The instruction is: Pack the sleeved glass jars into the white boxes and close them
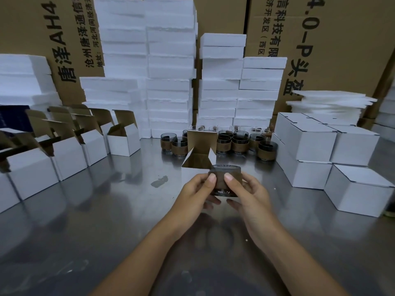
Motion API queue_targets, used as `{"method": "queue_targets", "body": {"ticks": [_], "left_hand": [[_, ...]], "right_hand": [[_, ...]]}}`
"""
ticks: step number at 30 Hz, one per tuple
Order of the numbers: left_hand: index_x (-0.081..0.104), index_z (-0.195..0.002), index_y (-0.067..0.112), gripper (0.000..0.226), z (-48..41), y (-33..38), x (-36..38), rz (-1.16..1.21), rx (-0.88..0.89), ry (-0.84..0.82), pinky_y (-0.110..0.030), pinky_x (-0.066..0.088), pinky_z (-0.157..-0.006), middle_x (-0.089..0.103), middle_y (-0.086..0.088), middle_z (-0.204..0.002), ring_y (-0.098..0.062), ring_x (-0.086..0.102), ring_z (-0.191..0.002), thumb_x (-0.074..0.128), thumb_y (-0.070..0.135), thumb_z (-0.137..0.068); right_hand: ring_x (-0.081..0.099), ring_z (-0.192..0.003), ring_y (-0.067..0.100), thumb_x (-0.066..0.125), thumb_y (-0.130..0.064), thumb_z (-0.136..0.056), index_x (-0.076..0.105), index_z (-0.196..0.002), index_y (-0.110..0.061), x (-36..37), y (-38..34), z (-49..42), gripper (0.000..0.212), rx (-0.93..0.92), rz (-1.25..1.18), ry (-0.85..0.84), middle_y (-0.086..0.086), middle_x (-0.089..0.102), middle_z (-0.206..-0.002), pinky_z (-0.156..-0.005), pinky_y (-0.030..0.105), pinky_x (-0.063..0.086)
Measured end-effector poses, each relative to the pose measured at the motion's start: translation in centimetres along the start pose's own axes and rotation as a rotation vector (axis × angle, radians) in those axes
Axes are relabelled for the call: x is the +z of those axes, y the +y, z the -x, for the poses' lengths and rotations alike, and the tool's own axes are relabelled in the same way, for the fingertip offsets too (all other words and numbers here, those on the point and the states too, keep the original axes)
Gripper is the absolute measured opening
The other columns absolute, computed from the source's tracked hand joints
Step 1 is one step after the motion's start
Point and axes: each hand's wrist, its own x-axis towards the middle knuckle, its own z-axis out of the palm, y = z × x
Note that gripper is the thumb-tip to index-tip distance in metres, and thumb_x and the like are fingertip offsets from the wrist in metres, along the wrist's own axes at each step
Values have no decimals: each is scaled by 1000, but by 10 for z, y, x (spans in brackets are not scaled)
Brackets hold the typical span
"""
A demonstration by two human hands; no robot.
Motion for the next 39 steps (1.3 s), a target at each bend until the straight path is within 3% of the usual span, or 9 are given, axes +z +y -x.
{"method": "queue_targets", "body": {"ticks": [4, 8, 13, 22, 29, 33, 35, 37, 39], "left_hand": [[58, -113, 22, 52, -1, 1, 0, 43, 20, -2, -34, 54, -79, 69, -4, -99, -15, 68, -81, 48, 56, -76], [59, -111, 31, 46, -2, 2, 0, 76, 60, -2, -30, 54, -77, 70, 1, -93, -15, 68, -80, 55, 53, -71], [59, -113, 39, 40, -1, 2, -1, 58, 94, -27, -26, 55, -79, 72, 5, -93, -15, 69, -83, 56, 48, -74], [58, -107, 45, 31, -1, 2, -1, 45, 100, -29, -21, 55, -75, 71, 8, -94, -14, 69, -83, 54, 45, -76], [63, -104, 34, 25, -4, 0, 0, -6, 66, 60, -14, 51, -64, 70, 8, -85, -7, 67, -76, 48, 43, -87], [64, -101, 24, 19, -5, 0, -1, -7, 18, 124, -13, 51, -61, 69, 3, -83, -5, 66, -70, 48, 31, -94], [65, -106, 21, 23, -5, 0, 0, 8, -16, 103, -17, 53, -64, 70, -2, -89, -9, 67, -75, 47, 32, -95], [64, -112, 21, 29, -5, 0, 0, 24, -46, 68, -22, 55, -72, 70, -6, -97, -14, 67, -84, 45, 35, -95], [63, -115, 23, 34, -4, -1, 1, 36, -61, 38, -26, 55, -78, 69, -5, -103, -16, 67, -93, 44, 40, -93]], "right_hand": [[68, -89, 14, 69, -51, -57, 67, -103, -15, -2, 0, -4, 58, 35, -58, 18, 3, 73, -92, -74, 28, 48], [70, -75, 11, 53, -40, -89, 69, -89, -18, -6, 0, -10, 28, 86, -187, -7, 3, 74, -80, -70, 30, 48], [71, -71, 9, 37, -47, -96, 64, -92, -22, -7, 2, -15, 37, 138, -226, 9, 1, 75, -78, -67, 31, 48], [69, -87, 13, 32, -48, -97, 63, -97, -23, -6, 2, -14, 40, 159, -188, 8, 3, 74, -92, -71, 33, 49], [67, -94, 22, 38, -43, -97, 63, -97, -18, 0, 5, -13, 35, 39, -34, 77, 9, 71, -96, -79, 34, 52], [63, -96, 15, 50, -39, -92, 55, -111, -19, 2, 10, -10, 28, -64, 75, 110, 3, 65, -105, -75, 28, 52], [62, -96, 11, 59, -35, -87, 53, -115, -20, 2, 11, -9, 32, -105, 98, 128, 0, 64, -108, -83, 31, 52], [62, -90, 1, 69, -32, -80, 52, -115, -21, 1, 10, -8, 40, -143, 100, 136, -3, 62, -107, -82, 23, 51], [59, -81, -11, 77, -29, -73, 50, -115, -25, -1, 9, -7, 50, -184, 134, 128, -9, 61, -104, -69, 7, 46]]}}
